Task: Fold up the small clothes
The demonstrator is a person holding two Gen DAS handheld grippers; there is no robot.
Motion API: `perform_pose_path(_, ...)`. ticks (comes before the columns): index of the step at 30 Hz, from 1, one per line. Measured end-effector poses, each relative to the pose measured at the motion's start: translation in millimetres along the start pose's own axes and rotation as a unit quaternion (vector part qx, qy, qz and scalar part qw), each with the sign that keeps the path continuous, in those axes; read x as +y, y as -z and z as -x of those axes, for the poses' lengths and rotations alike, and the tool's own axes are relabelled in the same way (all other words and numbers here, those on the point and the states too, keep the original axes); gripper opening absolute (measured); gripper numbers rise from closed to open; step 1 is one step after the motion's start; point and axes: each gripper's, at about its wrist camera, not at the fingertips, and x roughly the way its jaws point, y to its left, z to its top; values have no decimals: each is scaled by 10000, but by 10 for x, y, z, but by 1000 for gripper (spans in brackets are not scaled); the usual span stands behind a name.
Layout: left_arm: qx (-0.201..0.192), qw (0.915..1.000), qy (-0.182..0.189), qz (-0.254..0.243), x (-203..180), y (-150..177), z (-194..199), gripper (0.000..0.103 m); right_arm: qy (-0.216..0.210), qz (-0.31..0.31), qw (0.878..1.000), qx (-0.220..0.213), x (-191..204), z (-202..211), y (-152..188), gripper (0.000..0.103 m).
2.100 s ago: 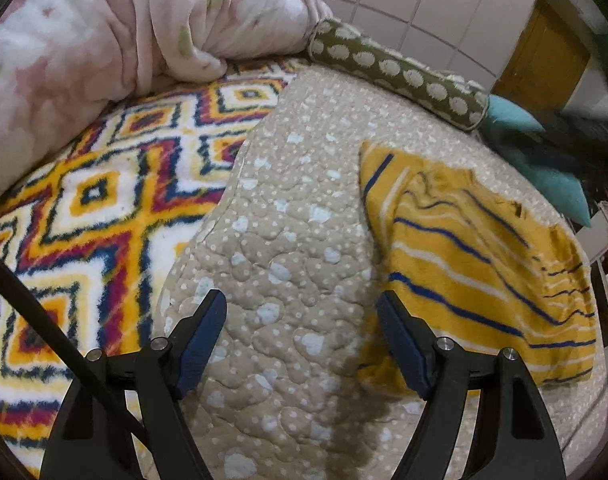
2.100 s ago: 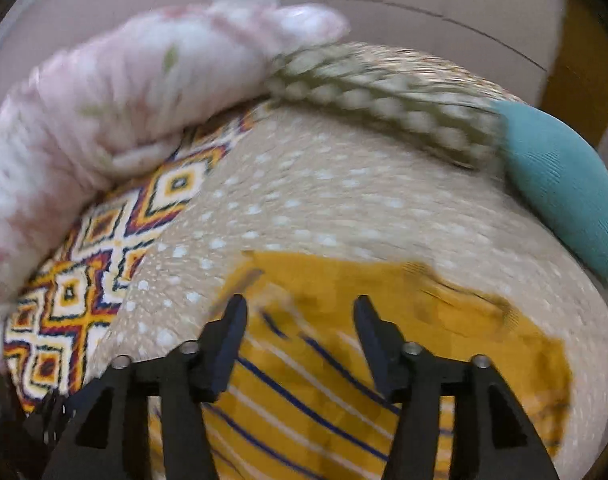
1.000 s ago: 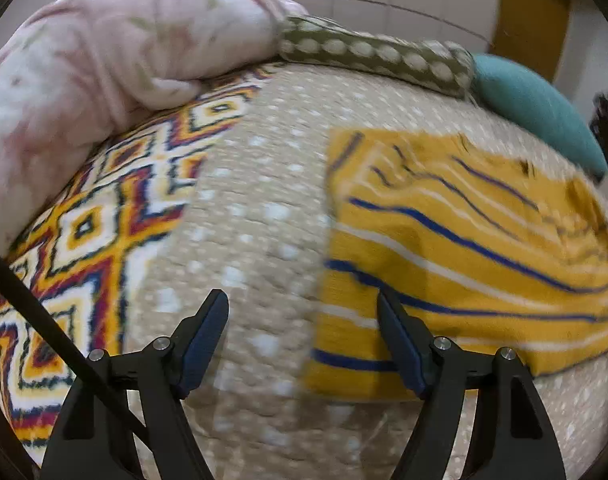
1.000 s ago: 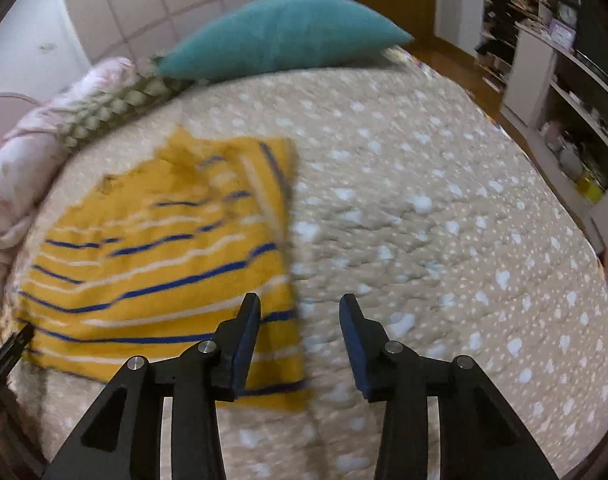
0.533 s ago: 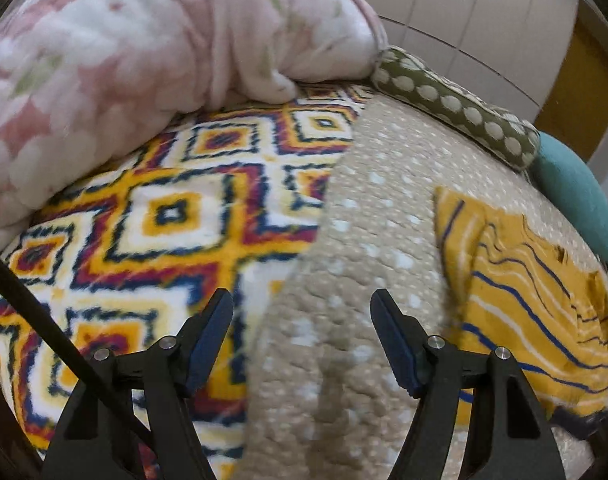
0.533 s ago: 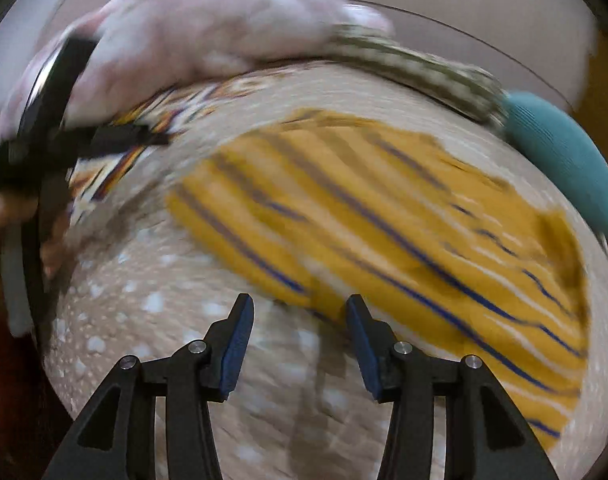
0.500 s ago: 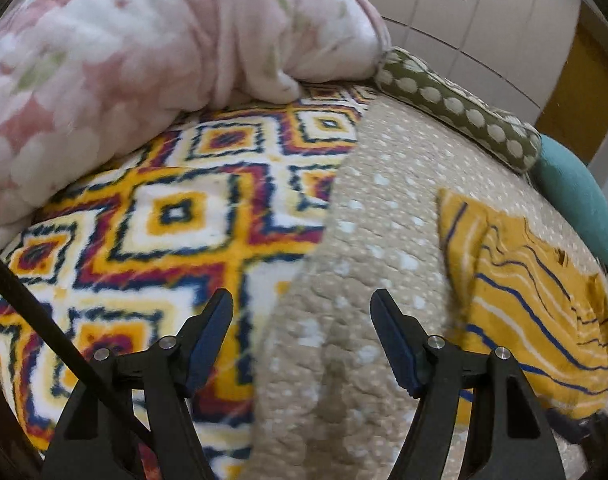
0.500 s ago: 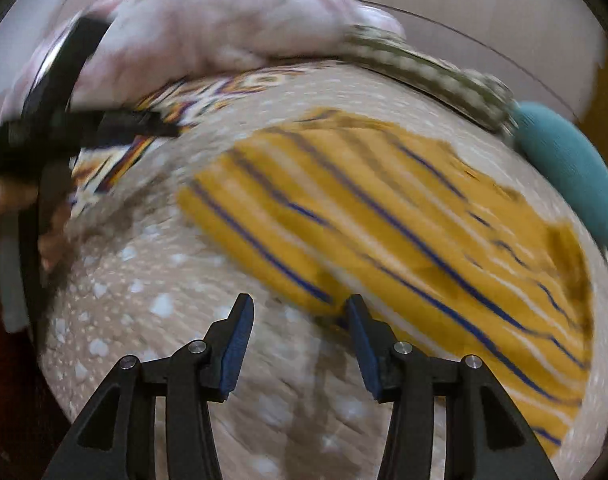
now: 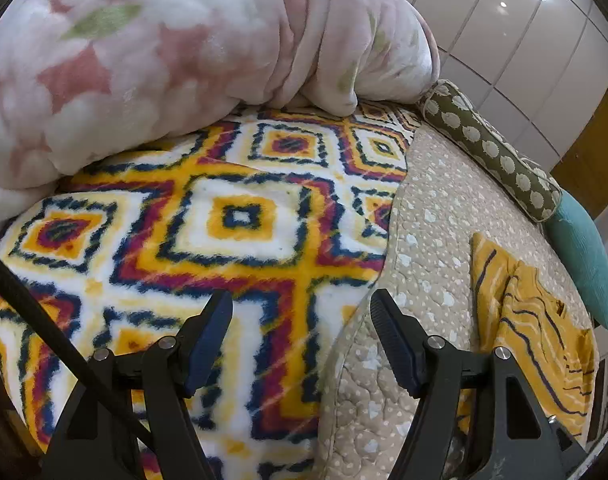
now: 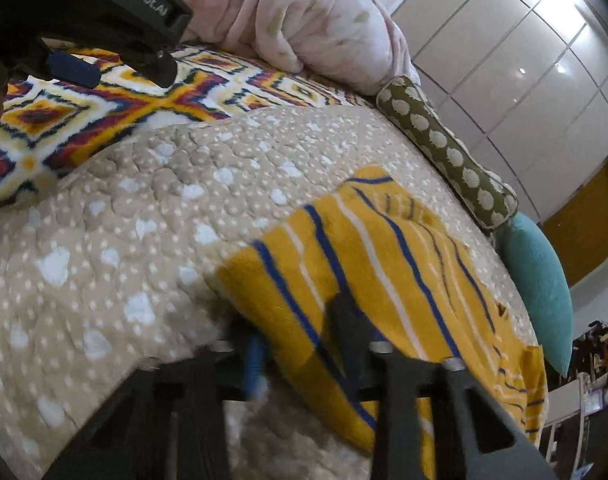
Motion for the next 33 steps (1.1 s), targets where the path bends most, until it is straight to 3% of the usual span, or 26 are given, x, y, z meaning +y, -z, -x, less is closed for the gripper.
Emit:
perform_pose_path(4, -60, 10000, 46, -40, -68, 14, 22, 70, -382, -759, 9964, -9, -291, 60, -60, 9)
perform_pose_path(7, -109, 9996, 101, -220, -203, 56, 34, 70, -667, -1956, 9782, -197, -880, 215, 15, 9)
perform_pose_path(10, -75, 9987, 259, -422, -377, 137, 36, 70, -841, -2998, 9493, -437, -1545, 405, 252, 8)
perform_pose_path(14, 22, 9938, 757, -817, -708, 315, 73, 70, -623, -4058, 9094, -661, -2375, 666, 846, 8)
perform_pose_path(20, 451, 9713, 1789, -1500, -1433, 661, 97, 71, -23, -4931, 8676, -638, -3014, 897, 1908, 8)
perform_pose_path(22, 603, 9610, 2009, -1802, -1739, 786, 112, 71, 71, -5020, 8635, -488, -3050, 879, 2178, 8)
perform_pose_path(25, 731, 9431, 2162, -2419, -2249, 995, 164, 71, -201, -5327, 8455, -301, -3066, 739, 2644, 8)
perform_pose_path(28, 820, 9247, 2365, -2868, -2712, 1175, 244, 71, -514, -5558, 8288, -397, -3056, 635, 2818, 8)
perform_pose_path(33, 853, 9127, 2461, -3147, -3234, 1356, 289, 71, -838, -5580, 8226, -703, -2989, 613, 2961, 8)
